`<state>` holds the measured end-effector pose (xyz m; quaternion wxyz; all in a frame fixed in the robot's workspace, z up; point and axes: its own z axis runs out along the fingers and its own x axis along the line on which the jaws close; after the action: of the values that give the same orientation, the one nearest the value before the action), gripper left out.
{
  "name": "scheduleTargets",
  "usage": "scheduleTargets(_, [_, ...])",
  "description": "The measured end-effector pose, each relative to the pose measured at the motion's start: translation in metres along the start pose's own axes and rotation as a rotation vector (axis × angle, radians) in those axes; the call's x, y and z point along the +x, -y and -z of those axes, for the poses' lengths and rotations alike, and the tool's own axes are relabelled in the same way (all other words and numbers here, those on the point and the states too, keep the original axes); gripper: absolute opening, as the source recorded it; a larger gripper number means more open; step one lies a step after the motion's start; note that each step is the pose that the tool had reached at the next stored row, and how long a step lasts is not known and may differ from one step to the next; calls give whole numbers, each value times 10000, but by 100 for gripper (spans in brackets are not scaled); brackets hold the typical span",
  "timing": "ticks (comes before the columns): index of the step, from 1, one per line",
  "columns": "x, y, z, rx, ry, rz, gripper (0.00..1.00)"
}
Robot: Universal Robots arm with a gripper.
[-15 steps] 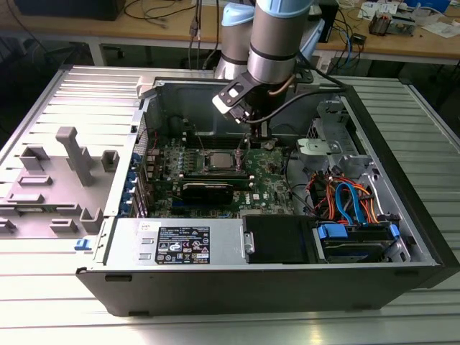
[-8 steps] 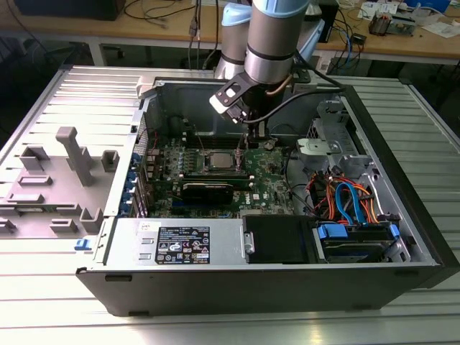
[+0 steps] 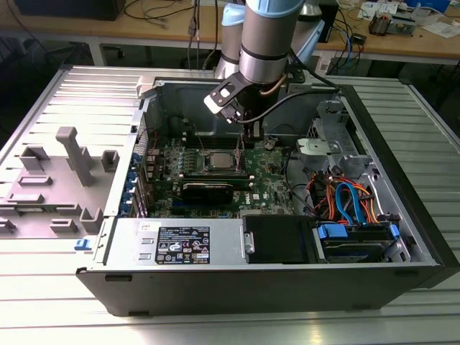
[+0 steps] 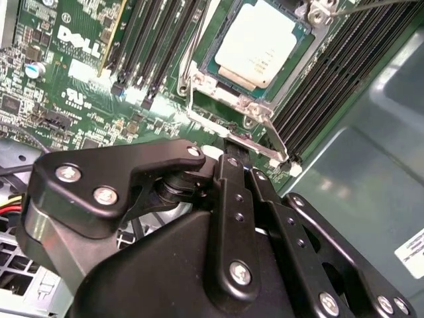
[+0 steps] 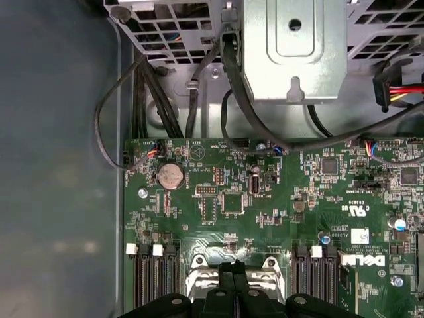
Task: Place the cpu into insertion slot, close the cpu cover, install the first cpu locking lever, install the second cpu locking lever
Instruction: 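Close the cpu cover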
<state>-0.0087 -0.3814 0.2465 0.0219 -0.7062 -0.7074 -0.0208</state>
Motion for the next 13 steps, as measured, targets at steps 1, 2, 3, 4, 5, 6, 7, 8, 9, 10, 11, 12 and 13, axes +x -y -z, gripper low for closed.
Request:
scheduleTargets(1, [0, 25, -2, 1, 0, -1, 11])
scheduleTargets(2, [0, 51, -5, 1, 1, -1, 11])
scheduleTargets(3, [0, 73, -8, 0, 0, -1, 11])
scheduleTargets(4, [0, 83, -10, 0, 0, 0, 11])
scheduleTargets(5, [0, 91, -11, 0, 0, -1, 11])
scheduleTargets(6, [-1, 101, -13, 1, 0, -1, 11])
scheduleTargets(7, [-1, 107, -14, 1, 1, 0, 11])
scheduleTargets(8, [-1, 115, -16, 1, 0, 0, 11])
scheduleTargets(9, [-1, 133, -20, 0, 0, 0, 11])
scheduleTargets(10, [-1, 151, -22, 0, -1, 0, 11])
scheduleTargets(11, [-1, 171, -25, 0, -1, 0, 11])
scheduleTargets(12, [-2, 192, -28, 0, 1, -1, 11])
scheduleTargets(13, [-2, 215, -32, 0, 0, 0, 11])
